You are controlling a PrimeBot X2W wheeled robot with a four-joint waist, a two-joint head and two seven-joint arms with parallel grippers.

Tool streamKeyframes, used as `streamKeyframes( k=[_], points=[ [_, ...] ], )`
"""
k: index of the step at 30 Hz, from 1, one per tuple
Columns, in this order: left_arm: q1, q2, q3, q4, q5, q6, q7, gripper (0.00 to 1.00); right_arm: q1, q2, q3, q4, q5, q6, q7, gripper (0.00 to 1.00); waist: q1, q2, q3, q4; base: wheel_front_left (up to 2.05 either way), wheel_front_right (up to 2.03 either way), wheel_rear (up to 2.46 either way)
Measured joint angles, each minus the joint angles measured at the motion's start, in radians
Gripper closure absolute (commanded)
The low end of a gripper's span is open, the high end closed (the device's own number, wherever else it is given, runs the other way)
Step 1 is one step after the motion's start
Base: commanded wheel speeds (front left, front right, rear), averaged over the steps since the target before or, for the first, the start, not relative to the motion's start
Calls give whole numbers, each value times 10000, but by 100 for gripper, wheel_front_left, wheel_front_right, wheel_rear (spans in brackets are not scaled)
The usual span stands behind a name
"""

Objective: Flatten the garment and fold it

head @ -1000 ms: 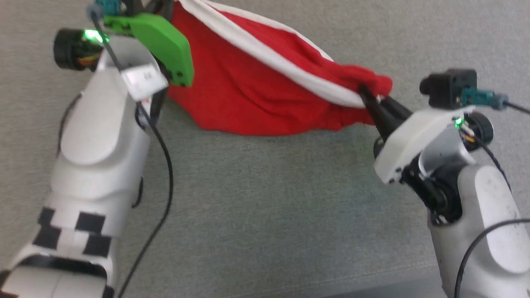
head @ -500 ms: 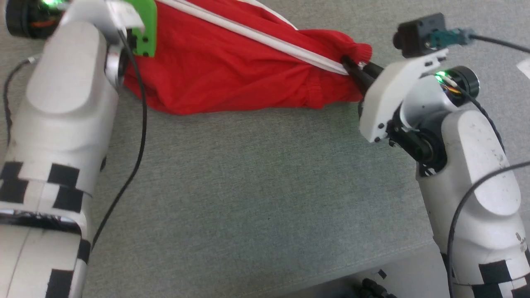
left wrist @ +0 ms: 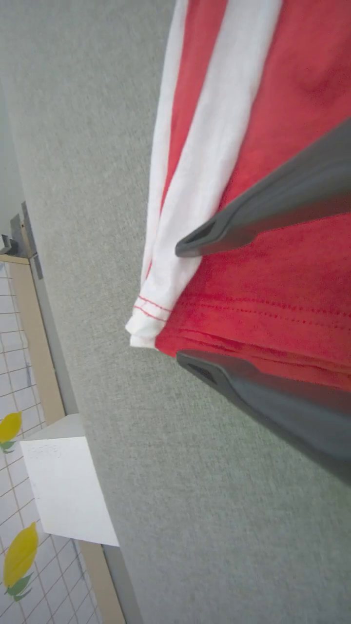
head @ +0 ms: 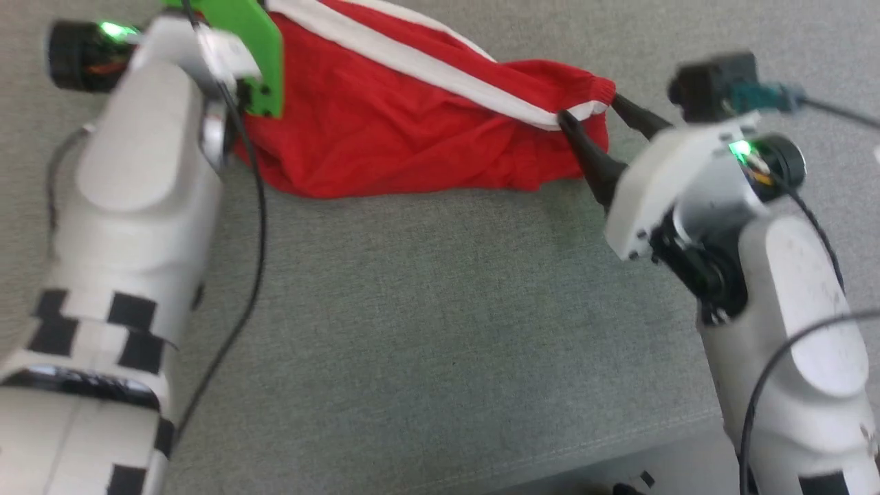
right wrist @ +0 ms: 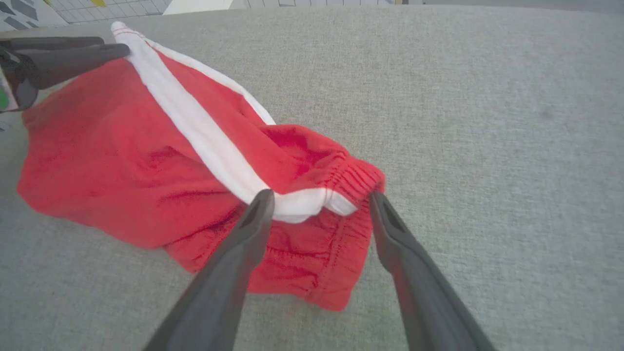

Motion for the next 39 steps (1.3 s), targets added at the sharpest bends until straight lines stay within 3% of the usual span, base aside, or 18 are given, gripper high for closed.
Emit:
streamKeyframes(
  k=[8, 16, 22, 35, 39],
  points=[
    [1584, -151, 284, -1273, -380, 4, -2443, 0, 1909, -19, -583, -771, 25, -2, -2813, 0, -1, 0, -948, 295, 0, 0, 0],
    [2723, -136, 357, -1697, -669, -42, -3421, 0, 3402, -10, -307, -963, -309, -2, -6002, 0, -1, 0, -1797, 485, 0, 0, 0],
    [3059, 23, 466, -1262, -807, 40, -3166, 0, 4364, -12, -487, -918, -616, -2, -7267, 0, -1, 0, -2145, 319, 0, 0, 0],
    [3304, 677, 842, 230, -1235, 892, -1246, 0, 4913, -15, -575, -1145, -623, -2, -7507, 0, -1, 0, -2236, -516, 0, 0, 0],
    [3191, 738, 972, 535, -1457, 899, -493, 0, 4908, -15, -424, -1195, -522, -2, -7509, 0, -1, 0, -2069, -632, 0, 0, 0]
  ],
)
